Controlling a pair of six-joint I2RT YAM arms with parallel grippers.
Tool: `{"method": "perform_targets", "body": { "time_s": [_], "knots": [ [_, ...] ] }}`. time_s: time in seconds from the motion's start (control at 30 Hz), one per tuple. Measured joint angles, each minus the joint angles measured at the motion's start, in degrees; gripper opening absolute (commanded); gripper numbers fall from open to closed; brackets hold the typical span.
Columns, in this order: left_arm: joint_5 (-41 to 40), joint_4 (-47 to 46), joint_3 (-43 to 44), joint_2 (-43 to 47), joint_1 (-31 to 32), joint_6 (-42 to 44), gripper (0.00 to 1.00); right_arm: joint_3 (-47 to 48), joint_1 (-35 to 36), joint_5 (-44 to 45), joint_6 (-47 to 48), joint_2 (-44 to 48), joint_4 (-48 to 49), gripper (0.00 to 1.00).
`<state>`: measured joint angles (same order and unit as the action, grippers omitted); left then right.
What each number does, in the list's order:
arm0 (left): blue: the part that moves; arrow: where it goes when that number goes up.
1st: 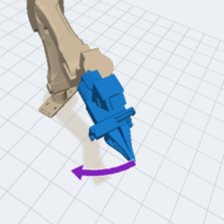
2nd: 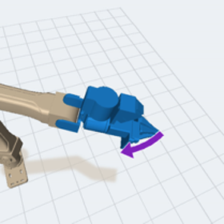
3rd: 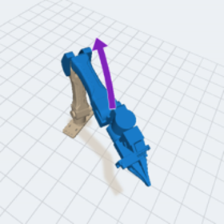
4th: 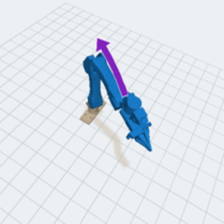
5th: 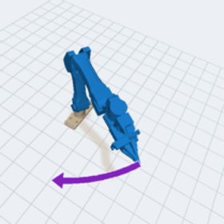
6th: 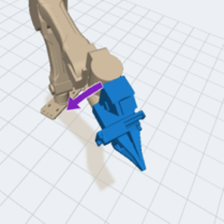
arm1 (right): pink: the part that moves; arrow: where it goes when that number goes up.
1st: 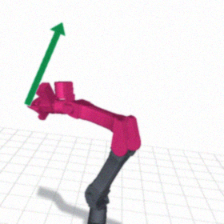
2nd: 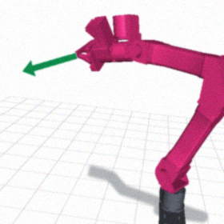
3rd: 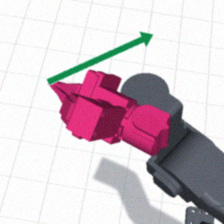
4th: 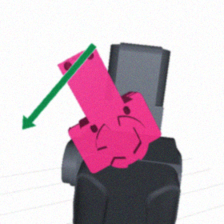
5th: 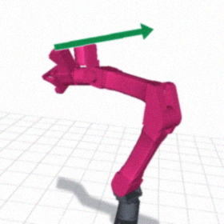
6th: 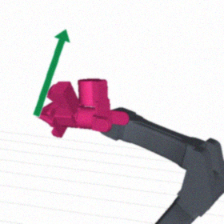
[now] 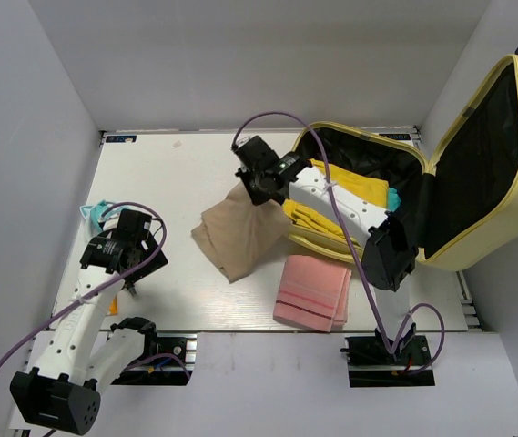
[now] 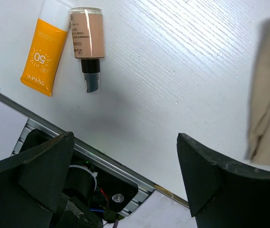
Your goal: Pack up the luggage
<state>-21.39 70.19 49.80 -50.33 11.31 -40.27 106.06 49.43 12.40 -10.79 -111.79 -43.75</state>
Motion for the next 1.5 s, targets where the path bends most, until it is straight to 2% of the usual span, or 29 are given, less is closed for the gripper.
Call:
{"method": "perform_targets", "body": {
  "time_s": [0.23,0.57,0.87,1.17,1.5],
  "knots": [
    [0.0,-0.2,-0.3,0.7,0.0,0.2,0.99,4.3,-6.2,4.6,2.3,-1.3,-4.8,0.00],
    [0.0,-0.5,-0.6,0.3,0.0,0.4,0.99,3.4,-16.7,6.0,2.6,1.4,-7.3,0.00],
    [0.0,-1.5,-0.6,-2.0,0.0,0.8,0.99,-7.6,-26.4,5.9,2.4,13.4,-6.8,0.00],
    [0.0,-1.9,-0.6,-2.9,-0.4,1.5,0.99,-17.2,-33.3,4.5,2.7,20.5,-5.7,0.00],
    [3.5,-5.8,-0.6,-6.3,-0.5,4.5,0.99,-26.1,-39.8,2.2,4.4,21.9,-3.0,0.00]
  ]
}}
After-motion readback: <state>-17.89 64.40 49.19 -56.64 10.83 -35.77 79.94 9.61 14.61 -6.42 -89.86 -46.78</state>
